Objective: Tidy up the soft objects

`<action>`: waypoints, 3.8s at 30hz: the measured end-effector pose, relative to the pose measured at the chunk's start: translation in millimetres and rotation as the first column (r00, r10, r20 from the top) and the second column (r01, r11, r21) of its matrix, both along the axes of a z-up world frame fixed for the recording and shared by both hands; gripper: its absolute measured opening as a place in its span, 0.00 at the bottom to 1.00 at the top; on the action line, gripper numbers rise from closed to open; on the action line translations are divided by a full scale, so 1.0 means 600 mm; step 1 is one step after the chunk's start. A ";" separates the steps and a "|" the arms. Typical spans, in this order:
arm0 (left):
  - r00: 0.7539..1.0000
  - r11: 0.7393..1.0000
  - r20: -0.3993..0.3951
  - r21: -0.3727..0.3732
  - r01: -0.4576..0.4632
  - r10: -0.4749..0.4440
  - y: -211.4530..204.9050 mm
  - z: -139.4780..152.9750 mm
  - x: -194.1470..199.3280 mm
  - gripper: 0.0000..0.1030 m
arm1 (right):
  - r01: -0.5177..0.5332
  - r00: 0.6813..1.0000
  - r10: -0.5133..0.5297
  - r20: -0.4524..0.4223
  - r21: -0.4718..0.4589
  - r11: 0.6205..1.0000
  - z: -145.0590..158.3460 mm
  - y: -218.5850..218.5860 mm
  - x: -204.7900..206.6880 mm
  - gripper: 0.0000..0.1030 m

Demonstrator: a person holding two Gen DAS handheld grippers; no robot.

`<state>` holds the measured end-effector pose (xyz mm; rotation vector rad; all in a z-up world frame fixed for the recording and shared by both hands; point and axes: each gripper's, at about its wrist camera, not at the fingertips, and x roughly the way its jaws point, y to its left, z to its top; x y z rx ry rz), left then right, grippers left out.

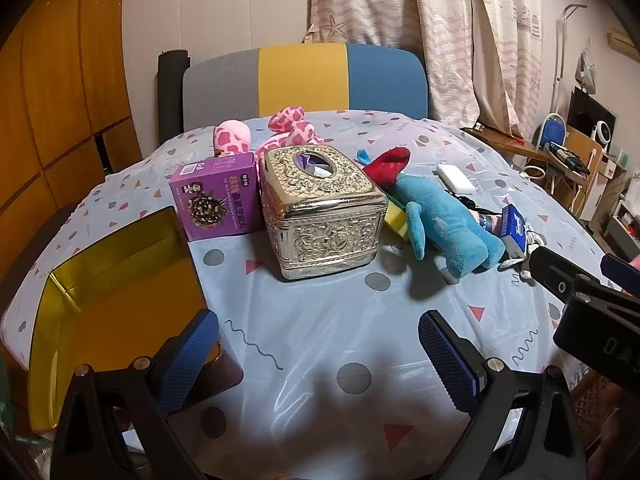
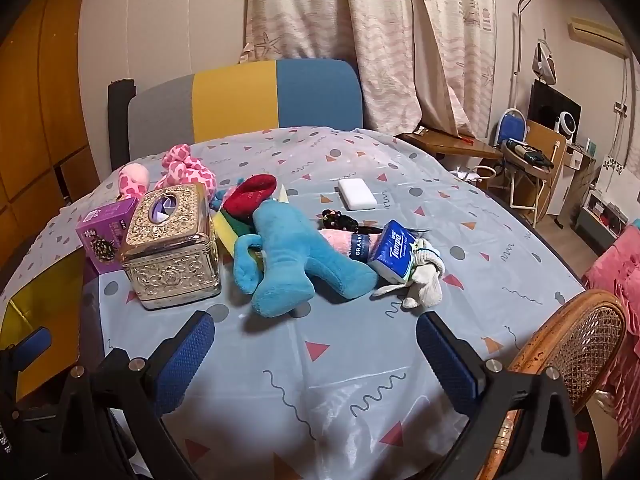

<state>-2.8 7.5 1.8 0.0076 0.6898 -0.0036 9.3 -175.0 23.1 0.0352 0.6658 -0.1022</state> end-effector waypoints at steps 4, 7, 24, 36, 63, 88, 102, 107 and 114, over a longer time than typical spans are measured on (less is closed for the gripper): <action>1.000 1.000 -0.002 -0.002 -0.002 0.002 0.002 -0.002 0.001 0.98 | -0.003 1.000 0.003 0.001 -0.001 1.000 0.000 0.001 0.000 1.00; 1.000 1.000 -0.004 -0.003 -0.003 0.003 0.004 -0.002 0.001 0.98 | -0.003 1.000 0.003 0.000 -0.002 1.000 0.000 0.001 0.000 1.00; 1.000 1.000 -0.007 -0.004 -0.007 0.007 0.007 -0.005 -0.003 1.00 | -0.005 1.000 0.005 -0.002 -0.001 1.000 -0.001 0.001 0.000 1.00; 1.000 1.000 -0.013 -0.010 -0.004 0.004 0.004 -0.007 -0.004 1.00 | -0.004 1.000 0.004 -0.001 -0.001 1.000 -0.001 -0.001 0.000 1.00; 0.985 0.983 -0.085 -0.119 0.137 -0.148 -0.008 -0.013 0.011 1.00 | 0.039 0.999 -0.040 0.022 0.036 0.999 0.016 -0.050 0.010 1.00; 0.890 0.883 -0.117 -0.235 0.407 -0.442 -0.149 0.088 0.210 1.00 | 0.168 0.985 -0.172 -0.008 0.269 0.948 -0.003 -0.248 0.056 1.00; 0.894 0.958 -0.346 -0.065 0.281 -0.285 -0.244 -0.025 0.388 0.90 | 0.114 0.993 -0.112 -0.030 0.414 0.903 -0.032 -0.263 0.069 1.00; 0.882 0.966 -0.396 -0.057 0.253 -0.255 -0.259 -0.070 0.412 0.86 | 0.104 0.995 -0.098 -0.036 0.456 0.884 -0.039 -0.270 0.071 1.00; 0.907 0.950 -0.290 -0.020 0.312 -0.305 -0.261 -0.056 0.382 0.65 | 0.091 0.996 -0.087 -0.029 0.466 0.880 -0.040 -0.270 0.071 1.00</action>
